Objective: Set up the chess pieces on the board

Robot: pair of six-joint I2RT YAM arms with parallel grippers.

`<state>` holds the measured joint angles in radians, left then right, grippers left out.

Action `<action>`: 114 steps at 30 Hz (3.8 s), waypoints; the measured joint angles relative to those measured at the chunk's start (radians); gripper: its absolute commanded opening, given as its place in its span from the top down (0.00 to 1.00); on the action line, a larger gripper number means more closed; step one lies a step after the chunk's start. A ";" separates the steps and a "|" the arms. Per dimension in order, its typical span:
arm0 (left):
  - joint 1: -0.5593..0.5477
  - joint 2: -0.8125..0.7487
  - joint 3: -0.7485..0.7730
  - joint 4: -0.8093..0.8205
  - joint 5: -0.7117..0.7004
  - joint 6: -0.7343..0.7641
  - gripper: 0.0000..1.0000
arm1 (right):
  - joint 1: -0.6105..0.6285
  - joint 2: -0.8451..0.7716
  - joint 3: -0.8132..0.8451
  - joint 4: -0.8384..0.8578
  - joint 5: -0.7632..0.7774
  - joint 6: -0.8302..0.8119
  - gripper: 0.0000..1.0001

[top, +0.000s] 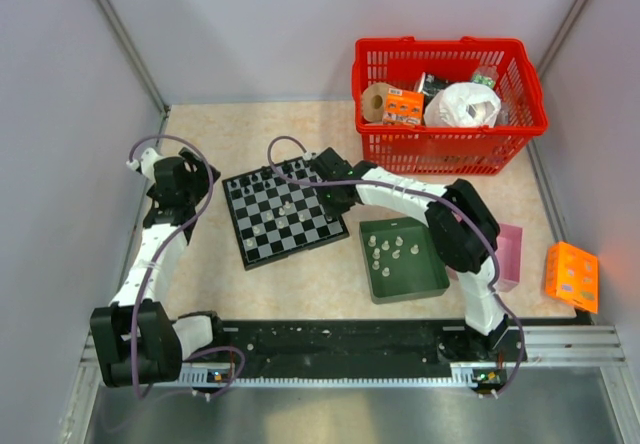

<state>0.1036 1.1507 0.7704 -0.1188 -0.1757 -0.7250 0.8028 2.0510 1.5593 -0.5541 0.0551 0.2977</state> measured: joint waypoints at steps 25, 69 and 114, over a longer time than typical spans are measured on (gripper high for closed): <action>0.007 0.004 0.000 0.003 0.003 0.002 0.01 | 0.003 -0.001 0.193 -0.042 -0.050 -0.055 0.65; 0.018 0.004 0.000 0.003 0.000 0.002 0.01 | 0.074 0.185 0.296 -0.079 -0.097 -0.053 0.78; 0.027 0.004 0.000 0.008 0.008 -0.001 0.01 | 0.072 0.064 0.103 -0.031 0.022 -0.058 0.90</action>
<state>0.1303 1.1549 0.7704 -0.1104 -0.1680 -0.7261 0.8745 2.1147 1.6619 -0.5846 0.0772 0.2394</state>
